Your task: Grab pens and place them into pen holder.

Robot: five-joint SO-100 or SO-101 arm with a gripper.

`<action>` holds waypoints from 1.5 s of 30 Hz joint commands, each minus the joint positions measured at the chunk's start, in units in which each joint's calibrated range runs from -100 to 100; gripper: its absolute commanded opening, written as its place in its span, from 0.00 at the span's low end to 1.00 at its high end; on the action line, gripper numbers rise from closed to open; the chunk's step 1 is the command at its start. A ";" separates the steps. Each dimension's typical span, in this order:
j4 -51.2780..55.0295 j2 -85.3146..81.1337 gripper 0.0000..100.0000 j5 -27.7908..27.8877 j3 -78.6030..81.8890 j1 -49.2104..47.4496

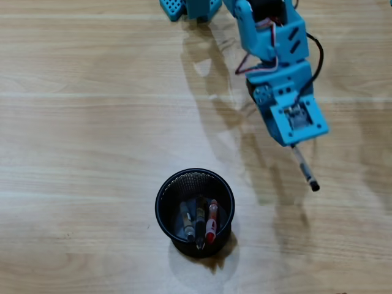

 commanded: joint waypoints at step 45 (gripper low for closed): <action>-84.63 4.45 0.02 -0.10 29.12 21.99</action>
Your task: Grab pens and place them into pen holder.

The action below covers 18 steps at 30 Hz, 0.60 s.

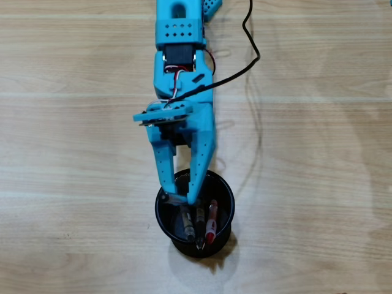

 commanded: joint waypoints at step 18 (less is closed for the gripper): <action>-5.69 -2.35 0.18 1.26 1.71 0.56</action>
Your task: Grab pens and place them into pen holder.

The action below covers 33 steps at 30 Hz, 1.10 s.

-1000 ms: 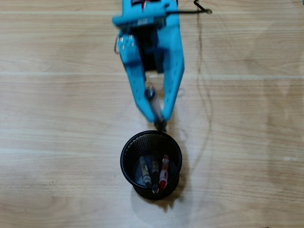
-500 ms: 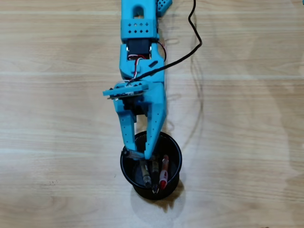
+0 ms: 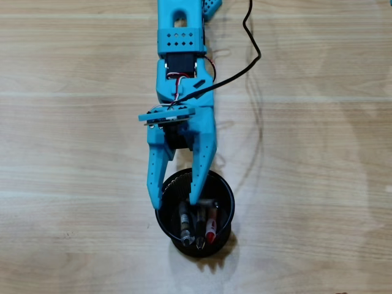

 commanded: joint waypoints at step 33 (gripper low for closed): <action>77.57 -72.50 0.18 45.20 12.97 0.38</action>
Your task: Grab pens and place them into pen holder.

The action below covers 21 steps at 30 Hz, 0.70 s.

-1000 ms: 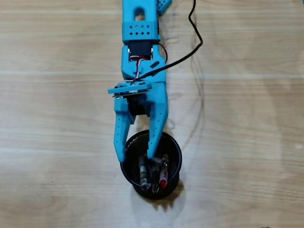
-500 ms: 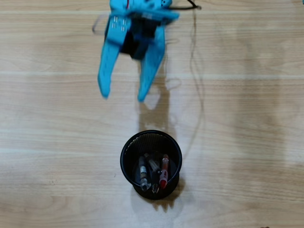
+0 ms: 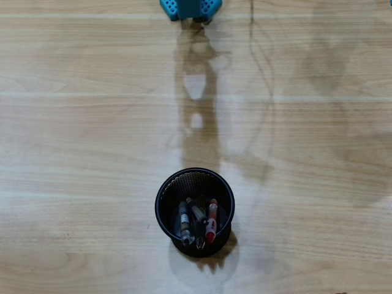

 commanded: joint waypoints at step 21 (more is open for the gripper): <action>18.14 -41.98 0.02 4.55 53.99 4.37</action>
